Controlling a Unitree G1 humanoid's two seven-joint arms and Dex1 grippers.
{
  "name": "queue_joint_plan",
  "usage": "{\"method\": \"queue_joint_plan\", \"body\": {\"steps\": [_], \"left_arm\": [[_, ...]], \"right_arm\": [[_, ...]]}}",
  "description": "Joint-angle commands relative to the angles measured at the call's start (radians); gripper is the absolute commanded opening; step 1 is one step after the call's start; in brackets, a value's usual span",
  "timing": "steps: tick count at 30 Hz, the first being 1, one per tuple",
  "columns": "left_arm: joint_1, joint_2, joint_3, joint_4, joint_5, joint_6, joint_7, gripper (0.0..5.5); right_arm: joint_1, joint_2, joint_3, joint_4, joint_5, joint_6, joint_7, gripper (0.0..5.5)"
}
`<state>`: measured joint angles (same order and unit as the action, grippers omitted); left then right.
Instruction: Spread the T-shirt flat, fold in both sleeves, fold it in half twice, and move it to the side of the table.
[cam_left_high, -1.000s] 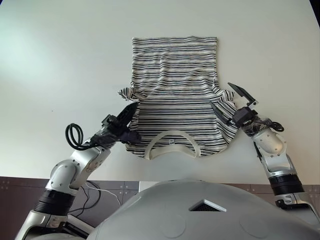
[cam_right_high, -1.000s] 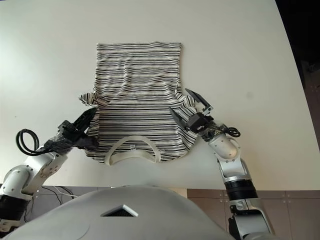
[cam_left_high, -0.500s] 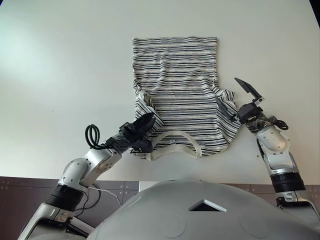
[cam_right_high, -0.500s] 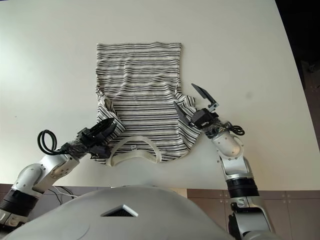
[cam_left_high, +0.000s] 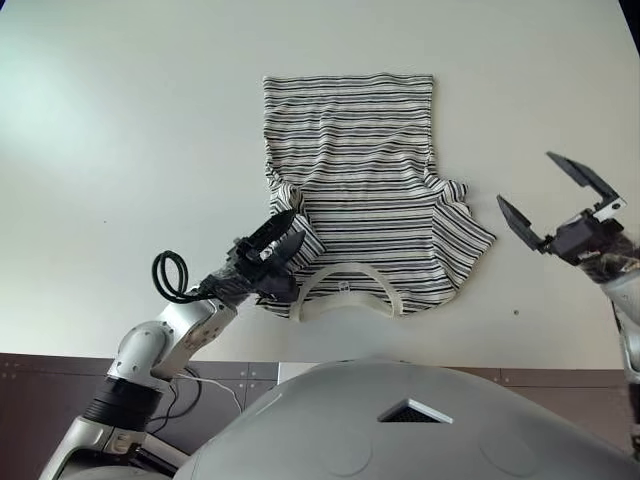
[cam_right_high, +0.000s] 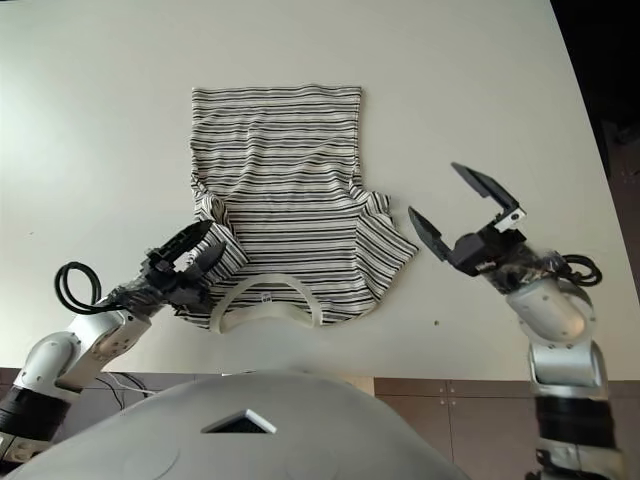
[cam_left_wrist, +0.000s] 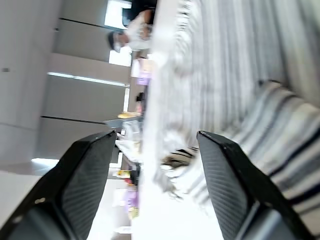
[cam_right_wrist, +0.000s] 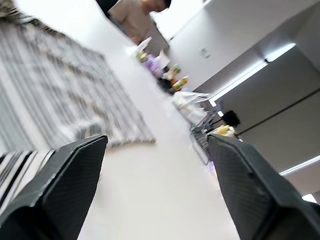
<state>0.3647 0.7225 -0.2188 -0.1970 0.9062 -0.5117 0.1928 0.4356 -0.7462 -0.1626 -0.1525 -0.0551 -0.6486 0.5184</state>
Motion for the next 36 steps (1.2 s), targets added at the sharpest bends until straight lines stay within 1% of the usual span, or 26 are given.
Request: {"method": "queue_joint_plan", "body": {"steps": [1, 2, 5, 8, 9, 13, 14, 18, 20, 24, 27, 30, 34, 36], "left_arm": [[0.015, -0.001, 0.052, -0.039, -0.051, -0.016, 0.007, 2.97], [0.023, 0.001, 0.061, -0.048, -0.067, -0.022, 0.000, 2.97], [0.051, -0.001, 0.070, -0.071, -0.128, -0.042, -0.035, 2.97], [0.066, -0.003, 0.071, -0.065, -0.168, -0.042, -0.079, 2.97], [0.070, 0.000, 0.072, -0.058, -0.182, -0.047, -0.095, 3.20], [0.081, 0.013, 0.068, -0.024, -0.196, -0.044, -0.156, 3.77], [0.081, 0.011, 0.072, -0.020, -0.192, -0.043, -0.160, 3.87], [0.085, -0.003, 0.114, -0.019, -0.168, -0.022, -0.143, 4.59], [0.087, -0.016, 0.139, -0.016, -0.155, -0.001, -0.126, 4.75], [0.106, -0.068, 0.181, -0.059, -0.225, -0.015, -0.089, 4.75], [0.083, -0.109, 0.201, -0.076, -0.251, -0.005, -0.079, 4.75], [0.075, -0.135, 0.197, -0.079, -0.262, -0.011, -0.087, 4.75], [0.065, -0.165, 0.202, -0.095, -0.307, -0.018, -0.098, 4.75], [0.063, -0.174, 0.207, -0.099, -0.315, -0.017, -0.103, 4.75]], "right_arm": [[0.106, -0.061, -0.034, -0.032, -0.020, -0.022, 0.062, 3.67], [0.126, -0.074, -0.039, -0.026, -0.037, -0.027, 0.073, 3.67], [0.150, -0.104, -0.028, 0.037, -0.186, -0.034, 0.068, 3.67], [0.137, -0.095, 0.006, 0.058, -0.257, -0.039, 0.051, 3.67], [0.133, -0.091, 0.014, 0.061, -0.267, -0.043, 0.046, 3.67], [0.101, -0.084, 0.038, 0.059, -0.267, -0.042, 0.028, 3.67], [0.097, -0.085, 0.042, 0.061, -0.267, -0.042, 0.026, 3.67], [0.081, -0.089, 0.045, 0.069, -0.285, -0.038, 0.008, 3.67], [0.069, -0.092, 0.043, 0.077, -0.310, -0.032, -0.005, 3.67], [-0.009, -0.114, 0.062, 0.156, -0.447, -0.023, -0.066, 3.67], [-0.066, -0.085, 0.098, 0.163, -0.479, -0.013, -0.100, 3.67], [-0.107, -0.073, 0.129, 0.180, -0.531, -0.003, -0.142, 3.67], [-0.082, -0.088, 0.171, 0.124, -0.549, -0.009, -0.139, 3.67], [-0.063, -0.101, 0.169, 0.088, -0.555, 0.002, -0.138, 3.67]]}}
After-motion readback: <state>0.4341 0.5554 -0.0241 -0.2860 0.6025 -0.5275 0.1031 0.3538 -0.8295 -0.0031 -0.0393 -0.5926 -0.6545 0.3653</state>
